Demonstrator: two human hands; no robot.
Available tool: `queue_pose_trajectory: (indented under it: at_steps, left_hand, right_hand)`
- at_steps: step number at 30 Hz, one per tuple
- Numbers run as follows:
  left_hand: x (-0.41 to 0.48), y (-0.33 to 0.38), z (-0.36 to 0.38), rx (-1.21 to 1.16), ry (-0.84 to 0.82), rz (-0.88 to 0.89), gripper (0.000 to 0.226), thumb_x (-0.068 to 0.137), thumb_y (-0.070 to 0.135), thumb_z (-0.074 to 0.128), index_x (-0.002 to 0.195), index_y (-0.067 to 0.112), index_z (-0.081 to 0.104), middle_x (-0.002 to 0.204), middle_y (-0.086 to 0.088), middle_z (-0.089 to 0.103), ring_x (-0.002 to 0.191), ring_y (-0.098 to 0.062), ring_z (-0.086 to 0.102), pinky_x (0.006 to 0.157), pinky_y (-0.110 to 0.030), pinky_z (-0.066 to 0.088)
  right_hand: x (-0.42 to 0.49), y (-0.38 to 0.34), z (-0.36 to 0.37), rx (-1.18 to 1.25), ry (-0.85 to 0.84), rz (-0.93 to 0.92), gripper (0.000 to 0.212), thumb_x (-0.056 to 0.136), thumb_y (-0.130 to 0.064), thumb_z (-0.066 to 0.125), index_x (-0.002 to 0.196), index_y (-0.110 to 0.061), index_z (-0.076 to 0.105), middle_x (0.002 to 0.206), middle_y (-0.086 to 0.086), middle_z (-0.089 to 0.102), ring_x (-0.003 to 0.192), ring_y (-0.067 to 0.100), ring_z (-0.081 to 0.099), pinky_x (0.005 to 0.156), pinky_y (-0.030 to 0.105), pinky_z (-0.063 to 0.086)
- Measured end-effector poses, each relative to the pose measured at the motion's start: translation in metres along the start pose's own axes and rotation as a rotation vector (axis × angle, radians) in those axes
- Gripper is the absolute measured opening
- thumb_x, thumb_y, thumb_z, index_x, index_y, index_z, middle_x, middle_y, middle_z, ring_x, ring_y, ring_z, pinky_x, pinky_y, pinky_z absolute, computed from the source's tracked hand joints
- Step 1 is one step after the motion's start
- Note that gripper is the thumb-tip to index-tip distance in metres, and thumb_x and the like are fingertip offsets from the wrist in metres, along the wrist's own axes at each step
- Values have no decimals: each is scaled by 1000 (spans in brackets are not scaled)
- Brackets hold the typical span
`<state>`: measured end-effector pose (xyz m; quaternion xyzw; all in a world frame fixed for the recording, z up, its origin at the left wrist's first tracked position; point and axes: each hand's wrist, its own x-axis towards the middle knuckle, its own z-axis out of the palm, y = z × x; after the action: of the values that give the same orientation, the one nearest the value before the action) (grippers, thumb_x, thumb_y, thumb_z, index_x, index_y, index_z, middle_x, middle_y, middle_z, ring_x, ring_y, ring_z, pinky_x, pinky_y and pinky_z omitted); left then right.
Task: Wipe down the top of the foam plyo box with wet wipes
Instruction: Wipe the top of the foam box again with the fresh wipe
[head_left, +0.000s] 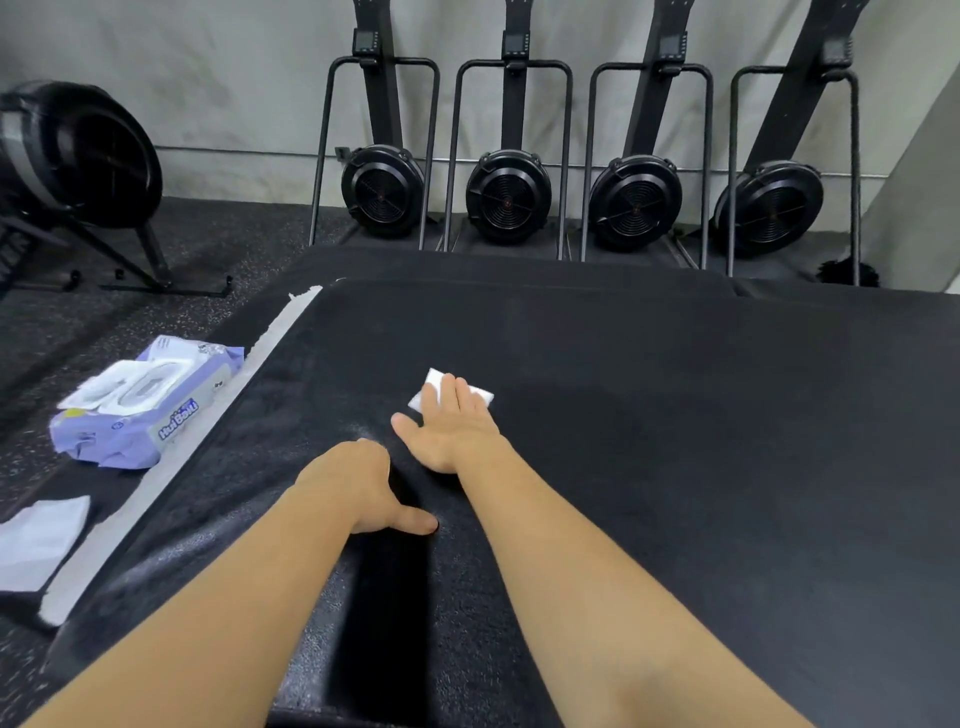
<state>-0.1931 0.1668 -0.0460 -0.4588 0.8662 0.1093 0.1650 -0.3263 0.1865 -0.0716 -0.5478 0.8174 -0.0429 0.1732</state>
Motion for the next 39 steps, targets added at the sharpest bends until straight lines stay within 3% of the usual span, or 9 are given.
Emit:
queue_pose_trajectory:
  at_steps: [2, 5, 9, 12, 18, 23, 27, 35, 39]
  left_hand:
    - [-1, 4, -5, -11, -12, -17, 64, 58, 72, 75, 81, 19, 48, 92, 3, 59, 86, -15, 58, 73, -28, 50]
    - [-1, 5, -6, -49, -37, -38, 66, 57, 70, 77, 86, 17, 51, 95, 2, 59, 91, -17, 59, 77, -30, 50]
    - [-4, 0, -1, -47, -50, -18, 105, 63, 76, 69, 141, 11, 40, 148, -7, 40, 134, -23, 40, 106, -36, 40]
    - [-7, 1, 0, -4, -67, 1, 118, 67, 78, 63, 153, 9, 20, 161, -8, 15, 147, -22, 19, 115, -38, 30]
    - [-7, 2, -1, -10, -76, 0, 118, 67, 78, 63, 152, 8, 21, 161, -9, 13, 146, -24, 23, 113, -38, 33]
    - [0, 3, -2, -43, -48, -14, 88, 61, 74, 73, 119, 11, 54, 127, -4, 55, 115, -23, 54, 94, -34, 48]
    - [3, 9, -10, -31, -36, -44, 62, 55, 67, 81, 76, 19, 48, 83, 5, 56, 78, -15, 56, 62, -27, 43]
    - [8, 20, -18, 81, -33, -36, 63, 52, 66, 82, 75, 20, 47, 77, 8, 55, 65, -8, 50, 53, -25, 37]
    - [4, 13, -10, 33, 8, -36, 63, 54, 70, 79, 76, 20, 46, 81, 7, 56, 71, -11, 52, 55, -26, 37]
  right_hand:
    - [3, 3, -2, 1, -40, -29, 70, 104, -54, 15, 159, -15, -6, 165, 7, -18, 151, 23, -18, 123, 39, -6]
    - [3, 25, -6, 3, 16, -66, 64, 104, -50, 20, 158, -17, 9, 164, 6, 3, 150, 24, 2, 121, 38, 10]
    - [-4, 82, -13, -20, 133, 9, 53, 102, -48, 26, 144, -15, 31, 138, 3, 30, 130, 22, 28, 109, 37, 28]
    - [-15, 129, -20, -11, 145, 116, 49, 102, -46, 26, 139, -15, 34, 134, 2, 33, 127, 21, 29, 109, 38, 29]
    - [-27, 167, -29, -4, 83, 276, 66, 103, -50, 20, 158, -15, 9, 164, 10, 3, 151, 24, 1, 122, 42, 10]
    - [-8, 129, -26, -1, 112, 360, 79, 99, -61, 21, 158, -10, 8, 163, 14, 4, 150, 29, 1, 122, 41, 8]
    - [12, 74, -16, -62, 181, 172, 70, 96, -64, 25, 146, -14, 30, 139, 8, 30, 129, 26, 27, 111, 38, 26]
    - [33, 11, -7, -5, -21, -120, 72, 102, -60, 17, 159, -20, 0, 166, 7, -13, 152, 24, -14, 122, 39, -4]
    - [34, 43, -16, -11, 8, -151, 62, 103, -53, 19, 157, -23, 13, 163, 4, 6, 149, 23, 6, 121, 39, 13]
